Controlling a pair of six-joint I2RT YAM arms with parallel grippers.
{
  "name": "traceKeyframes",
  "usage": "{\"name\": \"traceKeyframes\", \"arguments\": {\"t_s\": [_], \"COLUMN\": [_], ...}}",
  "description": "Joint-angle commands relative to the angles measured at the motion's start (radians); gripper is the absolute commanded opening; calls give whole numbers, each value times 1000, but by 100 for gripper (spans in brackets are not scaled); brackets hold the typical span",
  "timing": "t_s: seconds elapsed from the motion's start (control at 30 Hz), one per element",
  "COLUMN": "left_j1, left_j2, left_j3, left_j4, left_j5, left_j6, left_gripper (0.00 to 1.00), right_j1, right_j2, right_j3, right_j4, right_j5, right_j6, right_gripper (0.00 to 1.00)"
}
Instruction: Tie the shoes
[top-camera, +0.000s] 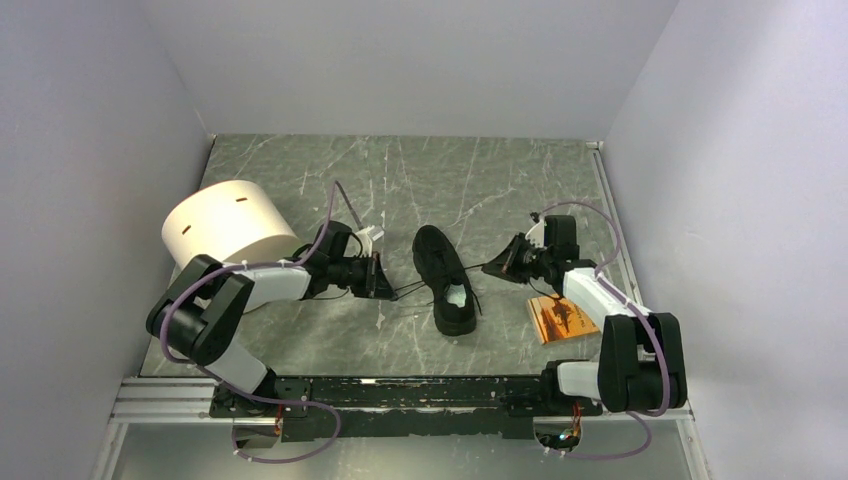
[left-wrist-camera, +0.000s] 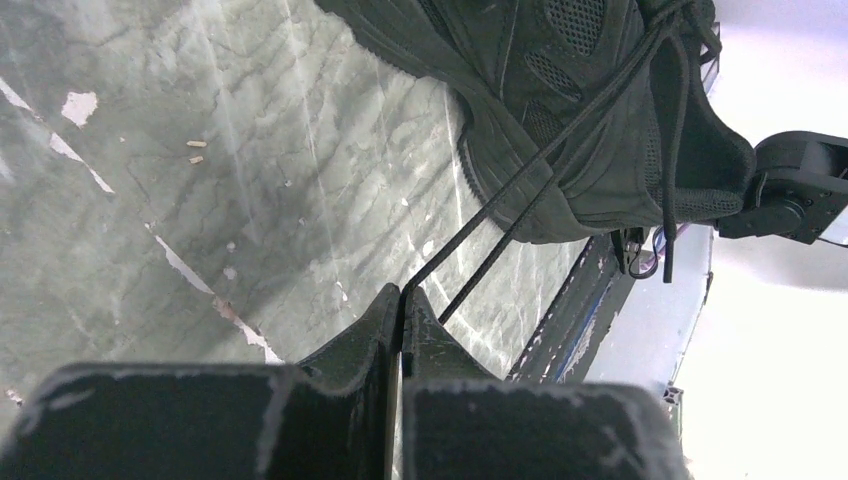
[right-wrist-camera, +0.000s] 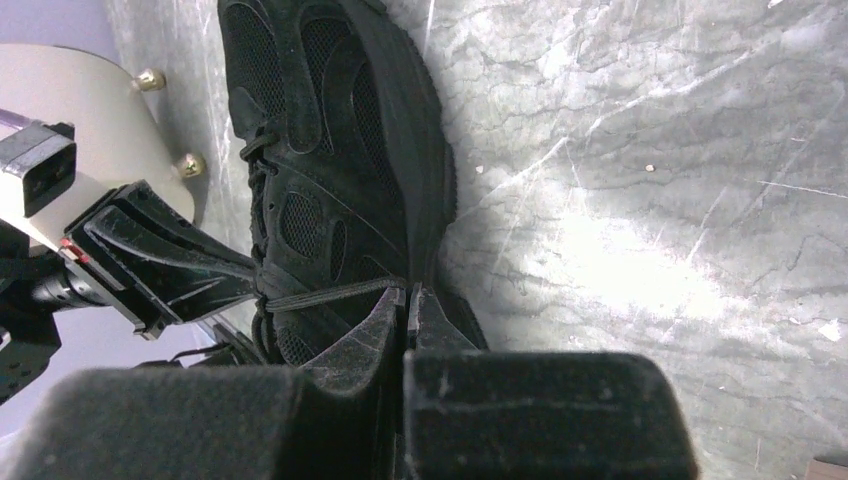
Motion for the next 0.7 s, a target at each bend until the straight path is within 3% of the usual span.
{"name": "traceKeyframes", "arguments": {"t_s": [0.0,0.33,0.67], "left_j1": [22,23,24], "left_j2": [-18,-41,-93], "left_j3": [-52,-66,-98], "left_j4": [-123,-131,-174], "left_j5": [-56,-84,-165], "left_j6": [66,82,95], "left_gripper": [5,5,5], "right_j1": [-48,-159,-192], "right_j2": [7,3,6], "right_j3": [-35,-175,-183], "right_j4": [87,262,263], "right_j5": [155,127,146], "right_j6": [10,153,151], "right_gripper": [0,0,0]}}
